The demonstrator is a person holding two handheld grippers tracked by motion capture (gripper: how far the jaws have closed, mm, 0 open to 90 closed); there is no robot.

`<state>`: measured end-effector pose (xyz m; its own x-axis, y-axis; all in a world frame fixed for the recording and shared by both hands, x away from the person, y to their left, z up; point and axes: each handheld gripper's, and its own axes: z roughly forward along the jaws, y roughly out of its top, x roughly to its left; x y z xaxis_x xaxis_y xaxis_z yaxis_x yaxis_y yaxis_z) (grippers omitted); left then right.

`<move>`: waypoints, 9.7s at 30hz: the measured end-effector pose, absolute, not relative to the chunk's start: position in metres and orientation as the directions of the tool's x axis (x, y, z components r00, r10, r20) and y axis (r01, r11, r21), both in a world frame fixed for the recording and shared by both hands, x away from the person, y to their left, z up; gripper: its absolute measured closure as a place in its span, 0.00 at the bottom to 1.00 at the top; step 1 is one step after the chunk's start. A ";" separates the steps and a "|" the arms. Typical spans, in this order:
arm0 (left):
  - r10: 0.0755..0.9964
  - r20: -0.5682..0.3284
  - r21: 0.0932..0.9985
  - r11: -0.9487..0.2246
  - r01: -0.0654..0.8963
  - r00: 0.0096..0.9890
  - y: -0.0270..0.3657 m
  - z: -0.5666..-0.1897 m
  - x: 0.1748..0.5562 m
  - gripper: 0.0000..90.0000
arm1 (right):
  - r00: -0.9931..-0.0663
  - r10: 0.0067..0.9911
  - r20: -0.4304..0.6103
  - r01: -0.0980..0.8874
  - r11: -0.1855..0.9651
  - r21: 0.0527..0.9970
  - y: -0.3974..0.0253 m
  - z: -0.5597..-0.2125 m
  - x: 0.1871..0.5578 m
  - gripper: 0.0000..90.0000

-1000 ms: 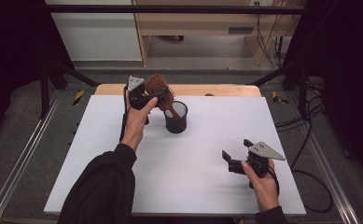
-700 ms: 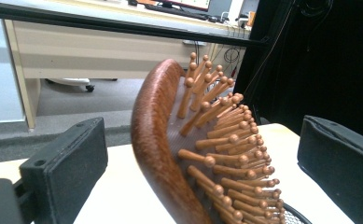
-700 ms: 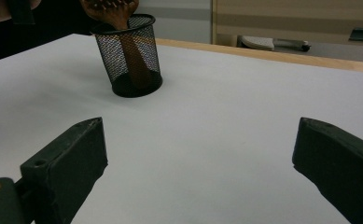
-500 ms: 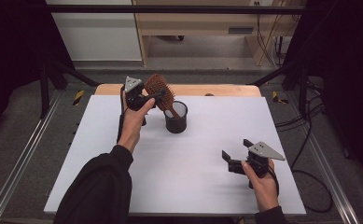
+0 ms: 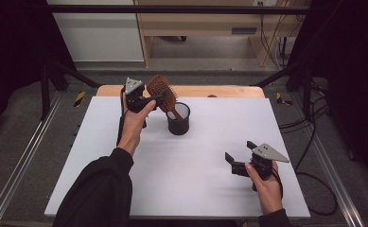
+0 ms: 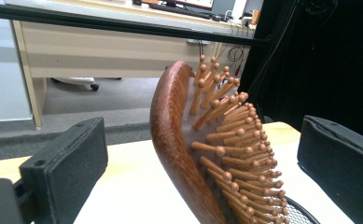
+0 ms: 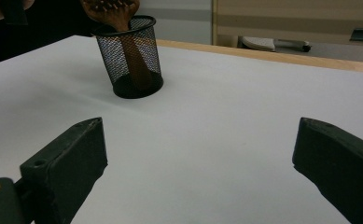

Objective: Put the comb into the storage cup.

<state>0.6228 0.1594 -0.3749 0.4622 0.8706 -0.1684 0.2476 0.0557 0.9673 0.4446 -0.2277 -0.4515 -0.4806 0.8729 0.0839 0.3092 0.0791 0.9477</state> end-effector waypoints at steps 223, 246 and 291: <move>0.914 -0.073 0.991 0.022 0.132 0.399 0.328 -0.406 0.438 0.02 | -0.532 0.846 0.009 0.210 0.122 0.970 -0.230 -0.449 0.433 0.04; 0.911 -0.064 0.993 0.017 0.118 0.407 0.328 -0.418 0.428 0.02 | -0.546 0.838 -0.012 0.198 0.143 0.970 -0.234 -0.451 0.432 0.05; 0.878 -0.046 0.993 -0.014 0.121 0.477 0.309 -0.432 0.404 0.02 | -0.563 0.827 -0.005 0.210 0.149 0.966 -0.246 -0.455 0.427 0.04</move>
